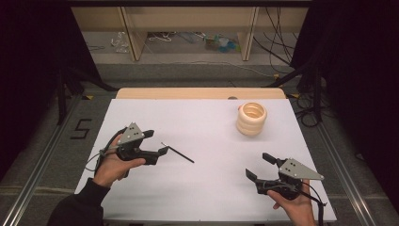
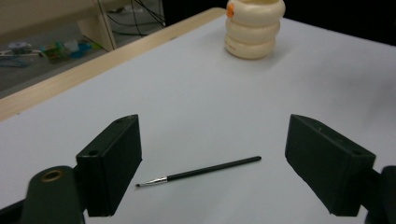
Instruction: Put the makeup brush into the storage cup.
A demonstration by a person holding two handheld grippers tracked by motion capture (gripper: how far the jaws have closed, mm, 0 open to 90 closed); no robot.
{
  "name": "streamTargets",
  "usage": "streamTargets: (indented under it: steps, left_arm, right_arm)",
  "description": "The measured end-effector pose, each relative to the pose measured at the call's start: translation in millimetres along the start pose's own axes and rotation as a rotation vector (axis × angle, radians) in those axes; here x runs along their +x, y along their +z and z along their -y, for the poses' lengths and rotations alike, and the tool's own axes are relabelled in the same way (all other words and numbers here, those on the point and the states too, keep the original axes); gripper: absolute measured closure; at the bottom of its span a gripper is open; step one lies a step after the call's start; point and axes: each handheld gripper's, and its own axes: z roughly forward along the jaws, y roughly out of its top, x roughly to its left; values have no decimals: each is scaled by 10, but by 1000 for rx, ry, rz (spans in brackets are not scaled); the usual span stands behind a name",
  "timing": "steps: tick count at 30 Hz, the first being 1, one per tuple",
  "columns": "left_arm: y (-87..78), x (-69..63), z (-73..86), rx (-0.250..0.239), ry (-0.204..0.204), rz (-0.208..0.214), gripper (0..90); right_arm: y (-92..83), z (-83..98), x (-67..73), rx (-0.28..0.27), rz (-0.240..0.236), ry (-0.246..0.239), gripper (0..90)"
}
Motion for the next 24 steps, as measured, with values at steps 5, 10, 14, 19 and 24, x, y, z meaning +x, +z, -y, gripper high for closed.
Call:
streamTargets:
  steps: [5, 10, 14, 19, 24]
  left_arm:
    - [100, 26, -77, 83, 50, 17, 186]
    - [256, 47, -169, 169, 100, 37, 184]
    - [366, 104, -229, 237, 141, 68, 186]
    - [504, 132, -283, 305, 194, 103, 198]
    - [636, 125, -305, 340, 230, 155, 186]
  right_arm:
    - [-1, 1, -4, 15, 9, -6, 179]
    - [13, 7, 6, 23, -9, -10, 177]
    - [8, 0, 1, 22, -8, -32, 177]
    - [28, 10, 20, 22, -28, -13, 177]
    - [21, 4, 18, 31, -23, -24, 178]
